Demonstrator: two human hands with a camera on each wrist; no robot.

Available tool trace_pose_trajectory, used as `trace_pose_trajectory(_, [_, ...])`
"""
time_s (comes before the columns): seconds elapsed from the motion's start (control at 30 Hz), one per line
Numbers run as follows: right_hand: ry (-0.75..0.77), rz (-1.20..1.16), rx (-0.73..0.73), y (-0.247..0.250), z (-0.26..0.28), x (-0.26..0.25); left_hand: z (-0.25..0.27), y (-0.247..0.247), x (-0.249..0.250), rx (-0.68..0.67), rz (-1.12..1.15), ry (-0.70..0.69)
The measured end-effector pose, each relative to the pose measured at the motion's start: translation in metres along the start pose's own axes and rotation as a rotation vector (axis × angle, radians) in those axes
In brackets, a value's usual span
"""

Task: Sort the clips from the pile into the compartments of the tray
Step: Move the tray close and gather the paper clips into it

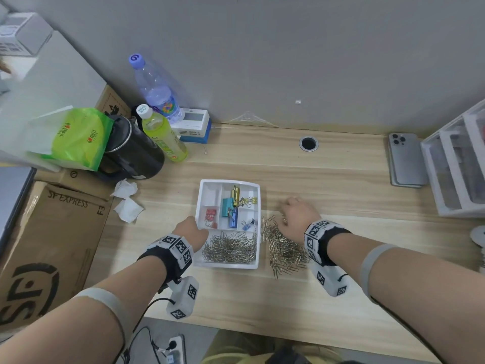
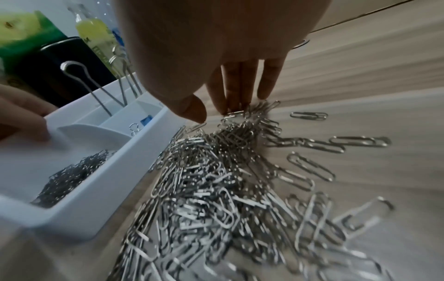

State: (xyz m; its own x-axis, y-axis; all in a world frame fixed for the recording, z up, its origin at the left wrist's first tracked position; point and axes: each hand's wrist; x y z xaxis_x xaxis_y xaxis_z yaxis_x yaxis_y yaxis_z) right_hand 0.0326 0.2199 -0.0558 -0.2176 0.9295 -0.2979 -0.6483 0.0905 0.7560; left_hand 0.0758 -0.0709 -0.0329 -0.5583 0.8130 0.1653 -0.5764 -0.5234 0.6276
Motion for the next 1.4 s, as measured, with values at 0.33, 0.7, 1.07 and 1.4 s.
trace_pose_trajectory(0.33, [-0.135, -0.098, 0.017, -0.003, 0.025, 0.025, 0.014, -0.008, 0.006, 0.012, -0.032, 0.048])
trace_pose_trajectory(0.7, [0.048, -0.069, -0.103, -0.029, 0.037, 0.028, 0.014, -0.014, 0.01, -0.006, -0.102, 0.042])
trace_pose_trajectory(1.07, [-0.069, -0.025, -0.117, -0.034, 0.046, 0.023, 0.014, -0.016, 0.006, -0.025, -0.057, 0.035])
trace_pose_trajectory(1.4, [-0.021, -0.146, -0.04, -0.043, 0.035, -0.007, 0.014, -0.021, 0.008, -0.055, -0.033, -0.038])
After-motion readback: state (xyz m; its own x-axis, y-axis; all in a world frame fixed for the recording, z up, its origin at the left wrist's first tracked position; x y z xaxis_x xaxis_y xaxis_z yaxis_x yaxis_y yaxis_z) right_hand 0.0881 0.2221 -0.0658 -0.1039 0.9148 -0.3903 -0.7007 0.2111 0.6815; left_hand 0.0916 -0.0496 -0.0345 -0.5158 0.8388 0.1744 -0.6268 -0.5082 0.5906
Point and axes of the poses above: each hand's wrist, its own z-axis away from the middle knuckle, its own y-axis out of the back of the hand, x = y × z, and after that the axes turned 7 degrees about -x, right-handed
